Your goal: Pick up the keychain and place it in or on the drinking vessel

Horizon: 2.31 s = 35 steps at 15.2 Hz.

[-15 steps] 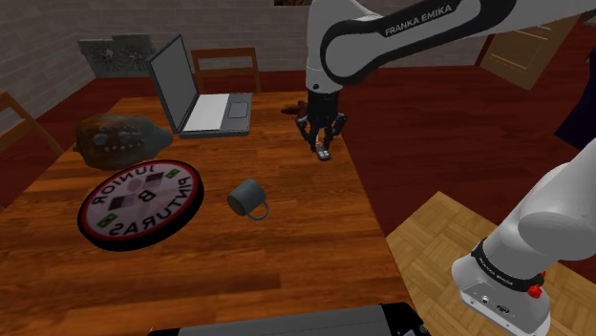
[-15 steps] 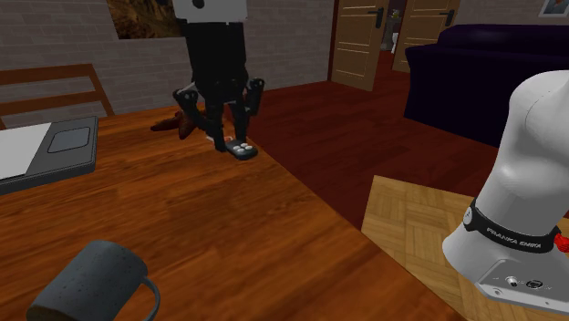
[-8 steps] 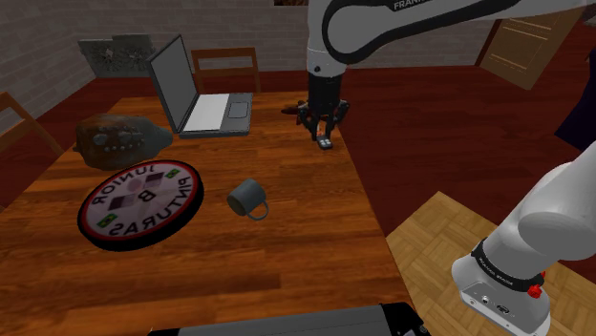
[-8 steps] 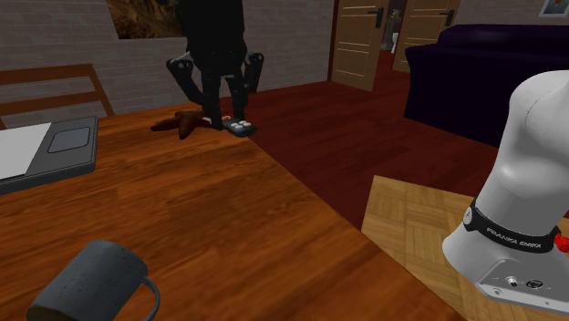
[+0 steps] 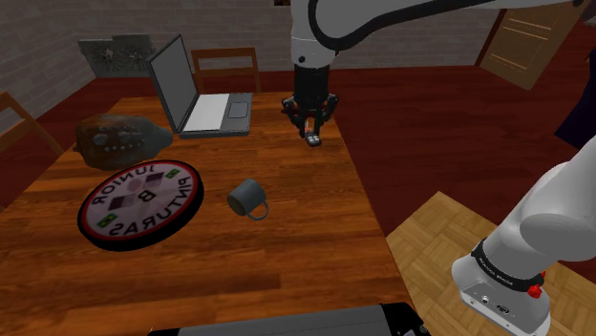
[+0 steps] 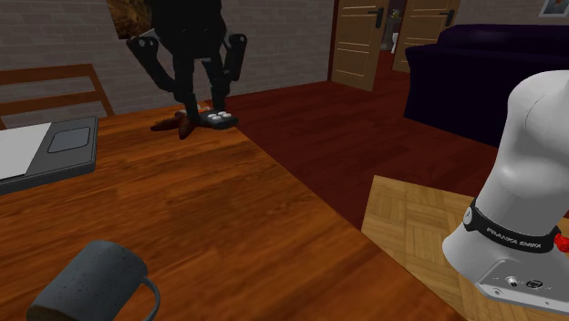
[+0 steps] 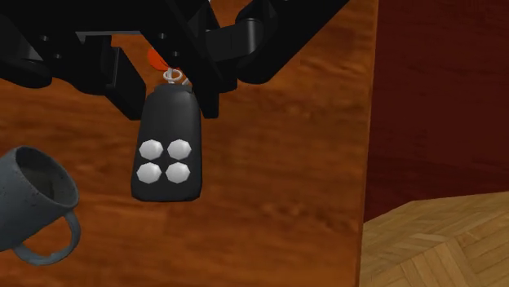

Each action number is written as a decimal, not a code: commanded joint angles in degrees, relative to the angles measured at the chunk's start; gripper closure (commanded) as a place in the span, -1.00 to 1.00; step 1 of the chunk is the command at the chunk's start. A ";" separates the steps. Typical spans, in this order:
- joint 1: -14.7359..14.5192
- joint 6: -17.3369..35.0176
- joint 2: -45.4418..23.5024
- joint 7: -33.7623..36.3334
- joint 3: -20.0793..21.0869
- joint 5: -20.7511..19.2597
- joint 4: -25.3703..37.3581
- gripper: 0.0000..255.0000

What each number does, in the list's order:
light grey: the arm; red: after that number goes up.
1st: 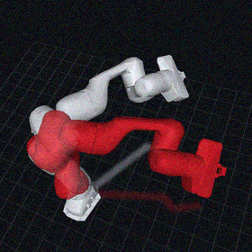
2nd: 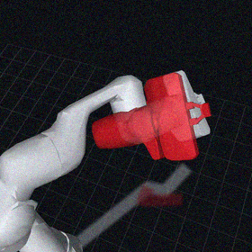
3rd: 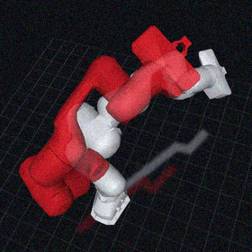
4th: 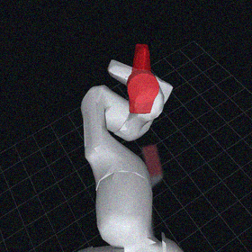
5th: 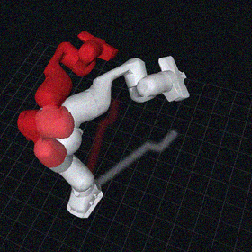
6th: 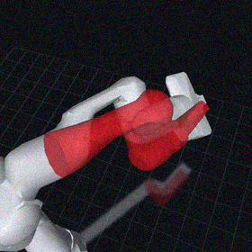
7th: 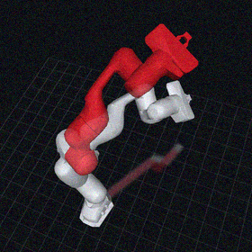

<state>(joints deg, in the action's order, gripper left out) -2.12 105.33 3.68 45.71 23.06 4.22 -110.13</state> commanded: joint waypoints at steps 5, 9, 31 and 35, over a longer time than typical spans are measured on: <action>-4.09 -1.78 -8.37 9.35 4.15 -3.53 9.80 1.00; -7.94 -3.86 -15.23 15.58 6.20 -7.00 18.08 1.00; -16.48 1.08 -29.83 25.09 6.91 -14.40 26.20 1.00; -16.45 1.68 -29.93 25.12 6.86 -14.47 25.68 1.00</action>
<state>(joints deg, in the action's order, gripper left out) -18.56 106.90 -26.19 70.82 29.94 -10.22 -84.40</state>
